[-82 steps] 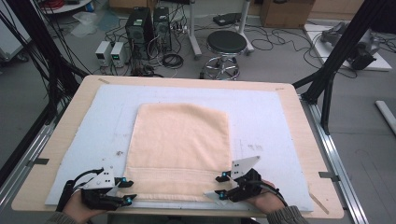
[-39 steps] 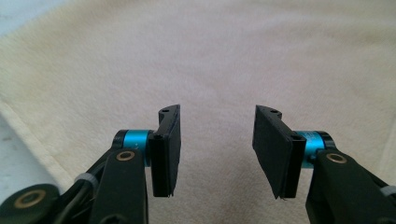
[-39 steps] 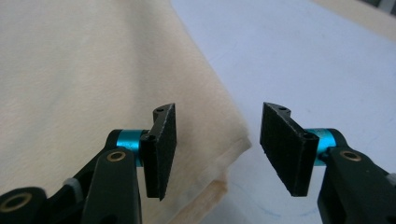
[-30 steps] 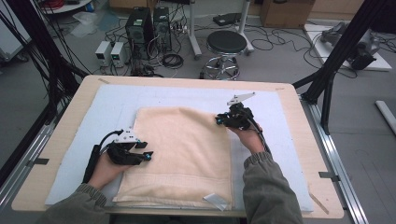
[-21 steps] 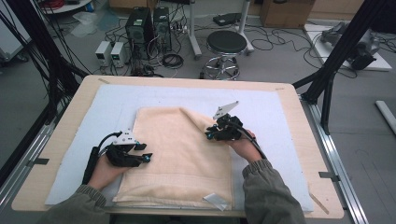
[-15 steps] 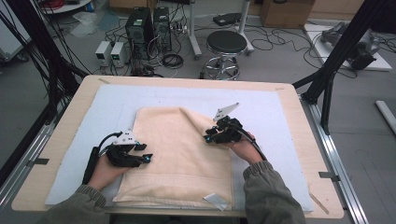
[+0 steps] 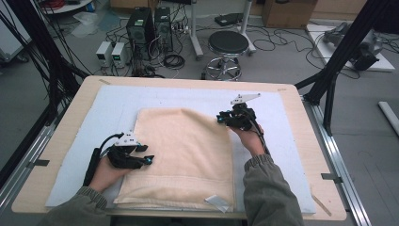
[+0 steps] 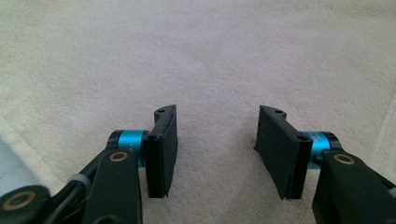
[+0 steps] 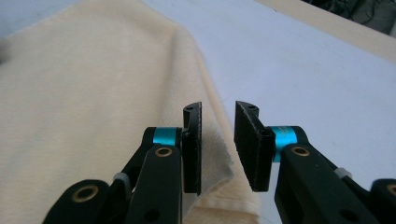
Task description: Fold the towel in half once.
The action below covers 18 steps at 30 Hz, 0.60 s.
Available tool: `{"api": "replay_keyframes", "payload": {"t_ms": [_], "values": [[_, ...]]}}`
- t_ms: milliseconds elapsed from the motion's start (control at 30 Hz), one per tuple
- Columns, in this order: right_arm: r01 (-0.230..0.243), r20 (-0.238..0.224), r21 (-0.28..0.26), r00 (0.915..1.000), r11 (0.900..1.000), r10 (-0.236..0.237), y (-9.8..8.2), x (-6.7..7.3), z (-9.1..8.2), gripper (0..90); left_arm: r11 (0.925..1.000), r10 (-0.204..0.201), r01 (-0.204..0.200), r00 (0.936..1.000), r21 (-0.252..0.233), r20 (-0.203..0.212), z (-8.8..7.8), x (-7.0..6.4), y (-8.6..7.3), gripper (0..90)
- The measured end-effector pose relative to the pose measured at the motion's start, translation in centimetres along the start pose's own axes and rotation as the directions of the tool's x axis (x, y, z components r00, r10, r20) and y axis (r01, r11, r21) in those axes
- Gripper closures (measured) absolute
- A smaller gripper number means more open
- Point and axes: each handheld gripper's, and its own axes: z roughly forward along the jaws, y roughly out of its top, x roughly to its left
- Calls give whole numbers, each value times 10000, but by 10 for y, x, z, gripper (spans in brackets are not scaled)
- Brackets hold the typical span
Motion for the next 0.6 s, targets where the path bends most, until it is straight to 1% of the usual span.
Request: {"api": "replay_keyframes", "payload": {"t_ms": [33, 67, 100, 133, 200, 233, 267, 300, 333, 367, 433, 467, 500, 567, 600], "values": [[-173, 10, 8, 9998, 9998, 173, -2, -3, 2, 712, 10000, -8, 8, 10000, 2, -11, 0, 0, 0, 484], [-481, -128, 46, 9988, 9988, 482, -4, -6, 3, 692, 10000, -9, 9, 10000, -12, 18, 0, 0, 0, 484], [-636, -237, 116, 9977, 9979, 638, -6, -8, 5, 664, 10000, -34, 34, 10000, -24, 16, 1, 0, 0, 484], [-773, -358, 323, 9963, 9965, 784, -8, -9, 7, 630, 10000, 4, -3, 10000, -27, 18, 1, 1, 0, 484], [-1075, -650, 729, 9915, 9915, 1123, -12, -10, 12, 594, 10000, 11, -11, 10000, -13, 5, 1, 0, 0, 483], [-1098, -774, 993, 9900, 9890, 1177, -14, -10, 14, 615, 10000, 18, -18, 10000, 4, 1, 1, 0, 0, 484], [-990, -882, 1164, 9901, 9883, 1096, -14, -9, 15, 697, 10000, 6, -6, 10000, -27, -6, 1, 0, 0, 483], [-850, -1043, 1241, 9897, 9886, 982, -12, -6, 15, 757, 10000, 34, -34, 10000, 0, -2, 0, 0, 0, 483], [-622, -1142, 1207, 9905, 9907, 761, -9, -2, 14, 809, 10000, 35, -35, 10000, 0, -1, 0, 0, 0, 483], [-414, -1168, 1152, 9916, 9925, 549, -6, 2, 13, 825, 10000, 30, -30, 10000, 4, 4, 0, 0, 0, 483], [60, -1251, 821, 9921, 9966, 43, 2, 13, 8, 827, 10000, 6, -6, 10000, -26, -13, 1, 0, 0, 483], [201, -1290, 812, 9916, 9965, -95, 5, 20, 6, 827, 10000, 36, -36, 10000, 0, -12, 0, 0, 0, 484], [486, -1288, 801, 9909, 9956, -380, 8, 26, 5, 827, 10000, 4, -4, 10000, -11, -20, 0, -1, 0, 483], [874, -1374, 894, 9877, 9922, -746, 11, 39, 5, 827, 10000, 46, -46, 10000, -9, -37, -1, -1, 0, 483], [1148, -1447, 1062, 9845, 9877, -989, 12, 46, 7, 827, 10000, 40, -40, 10000, 15, -39, -2, -1, 0, 483]]}}
